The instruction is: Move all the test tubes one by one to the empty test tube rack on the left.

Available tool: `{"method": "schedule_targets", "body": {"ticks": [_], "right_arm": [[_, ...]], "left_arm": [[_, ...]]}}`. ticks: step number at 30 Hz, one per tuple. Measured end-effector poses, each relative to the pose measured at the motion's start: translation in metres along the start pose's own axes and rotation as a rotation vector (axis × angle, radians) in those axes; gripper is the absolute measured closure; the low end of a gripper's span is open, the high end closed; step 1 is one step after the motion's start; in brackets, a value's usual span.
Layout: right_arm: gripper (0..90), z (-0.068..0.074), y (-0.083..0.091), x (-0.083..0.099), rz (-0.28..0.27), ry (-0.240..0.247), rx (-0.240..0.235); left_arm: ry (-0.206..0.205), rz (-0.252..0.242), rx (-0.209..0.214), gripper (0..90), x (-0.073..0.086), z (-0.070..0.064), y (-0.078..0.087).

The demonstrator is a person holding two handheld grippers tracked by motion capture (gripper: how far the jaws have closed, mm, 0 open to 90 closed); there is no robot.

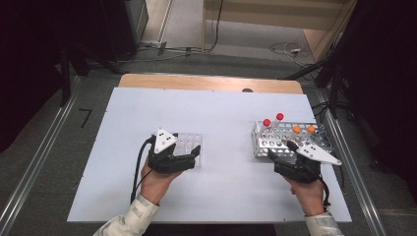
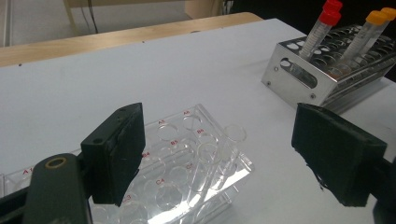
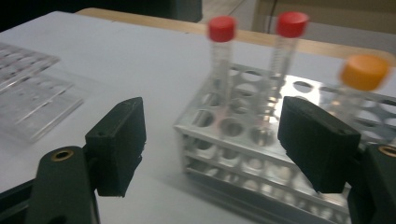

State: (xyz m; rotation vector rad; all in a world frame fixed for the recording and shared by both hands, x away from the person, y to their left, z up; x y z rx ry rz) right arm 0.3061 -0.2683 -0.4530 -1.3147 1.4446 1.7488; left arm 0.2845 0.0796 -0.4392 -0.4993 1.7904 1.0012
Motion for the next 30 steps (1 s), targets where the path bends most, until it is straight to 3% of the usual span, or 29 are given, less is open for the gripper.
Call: {"method": "schedule_targets", "body": {"ticks": [5,10,20,30], "right_arm": [[23.1,-0.031,0.004,-0.002,-0.011,-0.056,0.075],[24.9,-0.052,0.005,0.000,-0.006,-0.091,0.139],[31.4,-0.070,-0.003,0.005,0.005,-0.092,0.213],[50.6,-0.089,-0.023,0.007,0.018,-0.097,0.285]], "left_arm": [[0.009,0.005,0.008,16.2,0.000,0.001,-0.001],[0.009,0.014,0.011,15.2,0.001,0.001,-0.002],[0.006,0.019,0.009,15.4,0.001,0.000,-0.003],[0.006,0.024,0.008,15.6,0.002,0.000,-0.004]]}}
Point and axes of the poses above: each handheld gripper's, and its own axes: y roughly backward along the jaws, x roughly out of its underside, z roughly to its left, the point moved 4 cm from there along -y, roughly forward along the jaws, and after that the axes turned 7 degrees about x, right-handed, at the moved point
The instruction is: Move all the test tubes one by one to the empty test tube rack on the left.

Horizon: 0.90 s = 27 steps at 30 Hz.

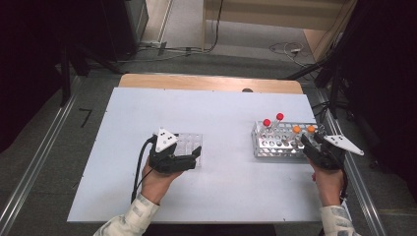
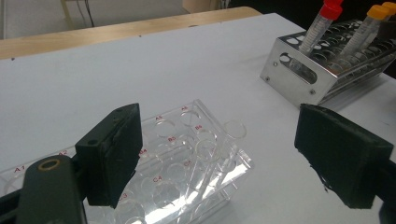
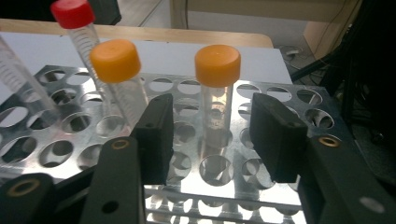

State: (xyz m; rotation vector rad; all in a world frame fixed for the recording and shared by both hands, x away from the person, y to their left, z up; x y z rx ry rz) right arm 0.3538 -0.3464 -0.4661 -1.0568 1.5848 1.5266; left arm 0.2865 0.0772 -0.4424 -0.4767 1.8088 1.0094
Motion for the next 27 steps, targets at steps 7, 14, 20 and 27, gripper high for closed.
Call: {"method": "schedule_targets", "body": {"ticks": [7,14,20,27], "right_arm": [[62.0,-0.001,-0.011,0.002,0.004,0.017,0.013],[66.7,0.000,-0.015,0.004,0.008,0.027,0.016],[71.3,-0.001,-0.017,0.004,0.004,0.025,0.020],[71.4,-0.003,-0.010,-0.004,-0.038,0.005,0.018]], "left_arm": [[-0.003,0.006,0.001,15.7,0.000,0.000,0.000],[-0.003,0.006,0.004,15.7,0.001,-0.001,-0.001],[0.000,0.010,0.003,15.8,0.001,-0.001,-0.002],[-0.001,0.004,-0.001,15.7,0.001,0.000,-0.001]]}}
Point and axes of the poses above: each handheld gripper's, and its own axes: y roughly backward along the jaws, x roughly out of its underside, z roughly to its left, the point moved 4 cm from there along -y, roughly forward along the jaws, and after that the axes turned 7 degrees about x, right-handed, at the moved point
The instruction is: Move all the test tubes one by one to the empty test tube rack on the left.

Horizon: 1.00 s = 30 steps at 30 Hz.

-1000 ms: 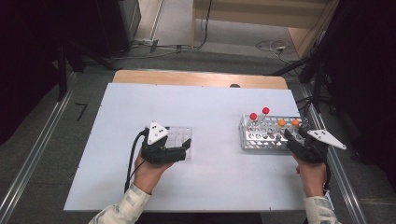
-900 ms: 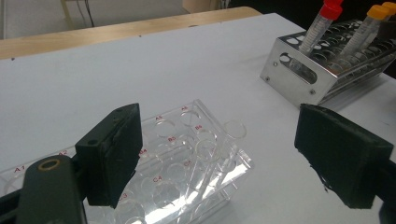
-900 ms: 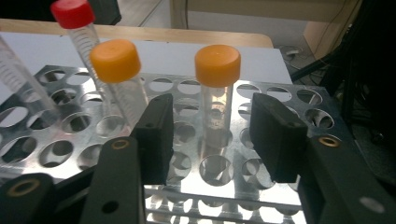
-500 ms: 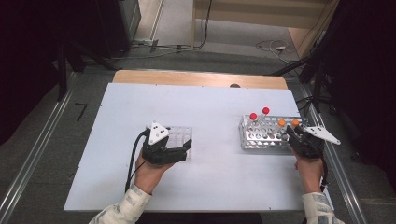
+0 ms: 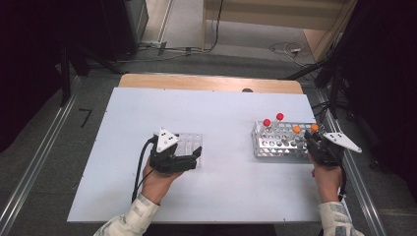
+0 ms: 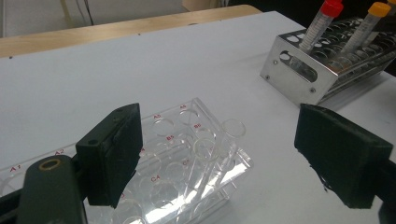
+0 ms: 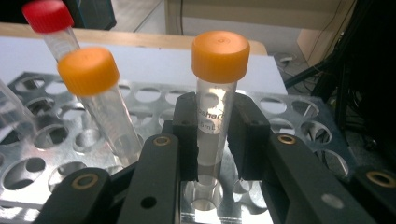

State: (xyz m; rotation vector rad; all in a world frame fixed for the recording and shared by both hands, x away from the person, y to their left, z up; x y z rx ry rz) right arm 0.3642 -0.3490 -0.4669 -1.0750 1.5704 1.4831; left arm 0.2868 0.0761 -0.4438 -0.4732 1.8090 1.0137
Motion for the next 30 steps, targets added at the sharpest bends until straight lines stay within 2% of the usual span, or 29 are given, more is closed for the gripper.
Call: {"method": "schedule_targets", "body": {"ticks": [11,16,21,30], "right_arm": [[71.5,-0.005,0.025,-0.023,-0.082,-0.025,-0.005],[71.5,-0.003,0.035,-0.029,-0.107,-0.018,-0.021],[71.5,0.002,0.045,-0.031,-0.105,-0.020,-0.043],[71.5,0.016,0.059,-0.030,-0.089,-0.002,-0.114]], "left_arm": [[0.003,0.000,0.002,15.7,-0.001,0.000,0.001],[0.006,-0.001,0.001,15.7,-0.001,0.000,0.001],[0.003,-0.004,0.000,15.7,-0.001,0.001,0.003],[0.008,-0.007,-0.001,15.7,-0.001,0.002,0.003]]}}
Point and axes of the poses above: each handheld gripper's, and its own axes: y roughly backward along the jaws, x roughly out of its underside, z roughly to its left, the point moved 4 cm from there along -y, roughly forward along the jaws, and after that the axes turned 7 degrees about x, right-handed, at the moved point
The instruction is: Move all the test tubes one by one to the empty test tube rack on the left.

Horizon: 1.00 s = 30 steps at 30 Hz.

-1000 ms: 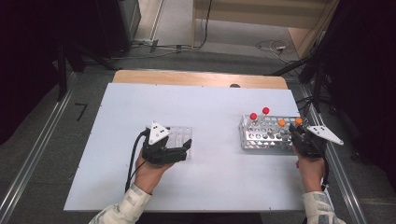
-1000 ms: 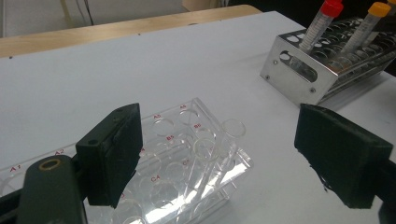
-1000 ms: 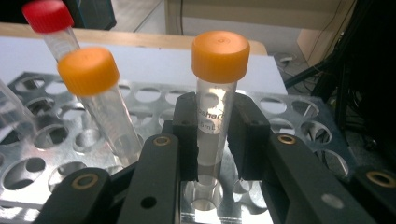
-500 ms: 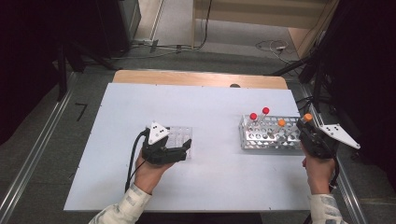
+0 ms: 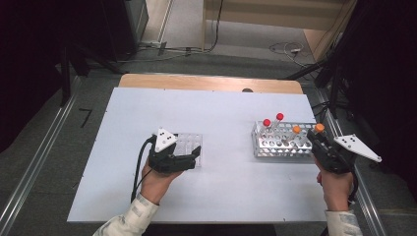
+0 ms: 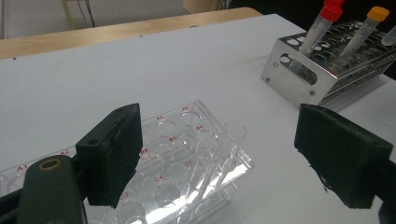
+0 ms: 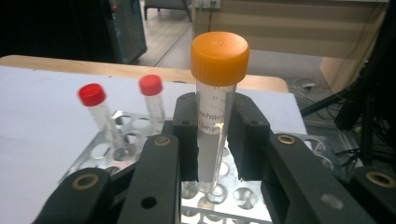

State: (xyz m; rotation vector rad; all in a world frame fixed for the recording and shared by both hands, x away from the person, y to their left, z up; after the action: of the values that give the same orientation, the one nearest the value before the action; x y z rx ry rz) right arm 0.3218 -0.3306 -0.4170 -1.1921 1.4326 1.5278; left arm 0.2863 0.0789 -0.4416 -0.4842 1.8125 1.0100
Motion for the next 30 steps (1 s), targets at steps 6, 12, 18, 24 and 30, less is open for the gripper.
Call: {"method": "schedule_targets", "body": {"ticks": [6,12,18,24,30], "right_arm": [[71.5,0.013,0.004,0.002,0.016,0.023,-0.046],[71.5,0.029,0.008,0.002,0.025,0.042,-0.100],[71.5,0.045,0.010,0.003,0.027,0.067,-0.150],[71.5,0.066,0.014,0.005,0.032,0.087,-0.209],[71.5,0.088,0.018,0.008,0.035,0.122,-0.266]], "left_arm": [[0.001,-0.001,-0.001,15.8,0.000,0.000,0.001],[0.003,-0.002,-0.002,15.8,0.000,0.001,0.001],[0.009,-0.006,-0.003,15.8,-0.001,0.001,0.002],[0.011,-0.007,-0.003,15.8,-0.001,0.001,0.002],[0.013,-0.010,-0.005,15.8,-0.001,0.002,0.003]]}}
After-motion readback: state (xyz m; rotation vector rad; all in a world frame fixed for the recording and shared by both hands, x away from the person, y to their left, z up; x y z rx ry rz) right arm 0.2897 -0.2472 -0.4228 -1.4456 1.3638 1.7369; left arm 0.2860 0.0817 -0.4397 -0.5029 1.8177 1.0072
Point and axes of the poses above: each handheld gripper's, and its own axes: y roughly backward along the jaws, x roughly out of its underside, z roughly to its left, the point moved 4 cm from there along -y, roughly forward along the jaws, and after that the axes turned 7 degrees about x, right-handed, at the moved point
